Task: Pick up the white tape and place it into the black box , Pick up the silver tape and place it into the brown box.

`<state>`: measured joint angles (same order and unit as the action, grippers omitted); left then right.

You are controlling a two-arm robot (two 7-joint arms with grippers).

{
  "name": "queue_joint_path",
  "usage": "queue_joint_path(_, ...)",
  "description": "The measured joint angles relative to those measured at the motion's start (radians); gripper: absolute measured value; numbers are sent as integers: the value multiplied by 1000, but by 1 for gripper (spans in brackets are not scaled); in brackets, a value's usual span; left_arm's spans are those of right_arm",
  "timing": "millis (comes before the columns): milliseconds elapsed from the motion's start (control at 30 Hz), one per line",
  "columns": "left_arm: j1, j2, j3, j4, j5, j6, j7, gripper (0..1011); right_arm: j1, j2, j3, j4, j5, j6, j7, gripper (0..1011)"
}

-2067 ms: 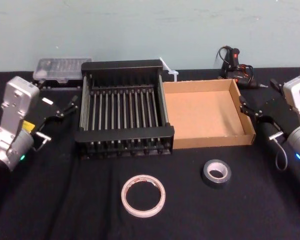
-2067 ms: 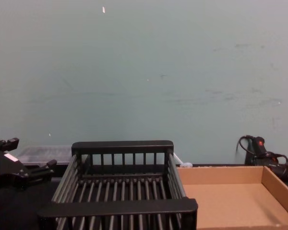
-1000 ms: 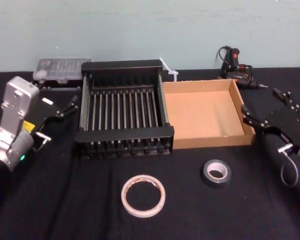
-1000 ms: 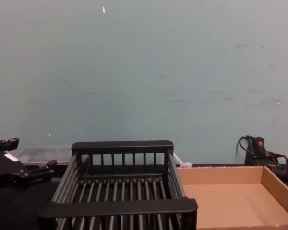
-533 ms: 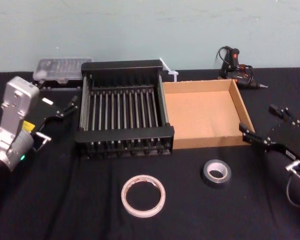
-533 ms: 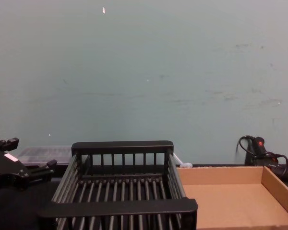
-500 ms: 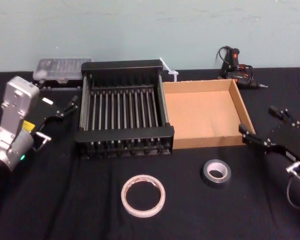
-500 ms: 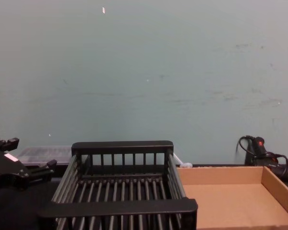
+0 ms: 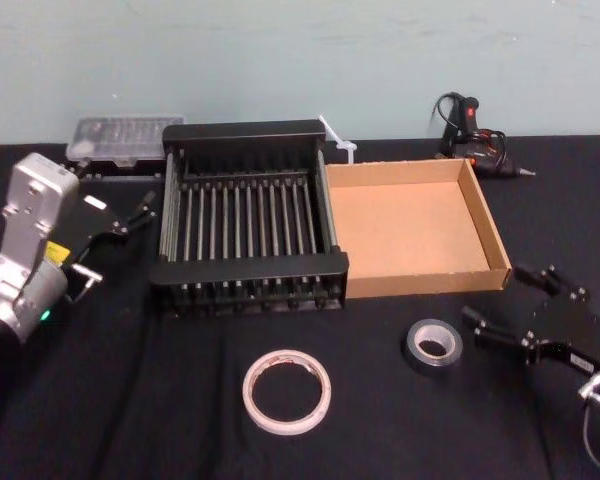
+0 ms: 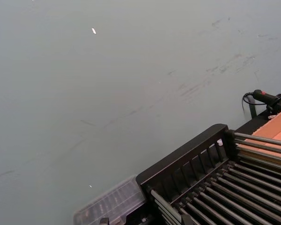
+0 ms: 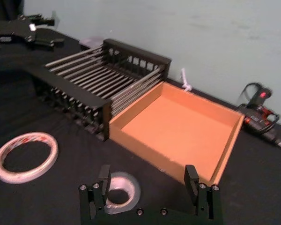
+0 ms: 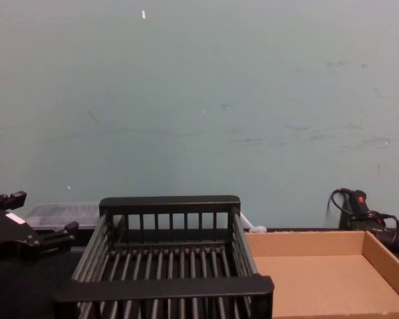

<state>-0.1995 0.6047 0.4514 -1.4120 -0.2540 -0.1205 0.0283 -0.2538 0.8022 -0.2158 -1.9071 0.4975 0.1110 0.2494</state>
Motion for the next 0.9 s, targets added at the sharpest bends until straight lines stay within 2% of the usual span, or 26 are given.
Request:
queue_joint_path(167, 0, 0, 0, 0, 0, 0, 0, 1001, -8, -3, 2, -2, 21, 43, 26, 1002)
queue_joint_path(300, 0, 0, 0, 0, 0, 0, 0, 1001, -3, -22, 2, 17, 56, 84, 56, 1002)
queue_joint_path(433, 0, 0, 0, 0, 0, 0, 0, 1001, 7, -43, 0, 40, 69, 104, 73, 1002)
queue_joint_path(667, 0, 0, 0, 0, 0, 0, 0, 1001, 31, -73, -17, 76, 59, 121, 84, 1002)
queue_joint_path(900, 0, 0, 0, 0, 0, 0, 0, 1001, 86, -113, -55, 142, 14, 134, 88, 1002)
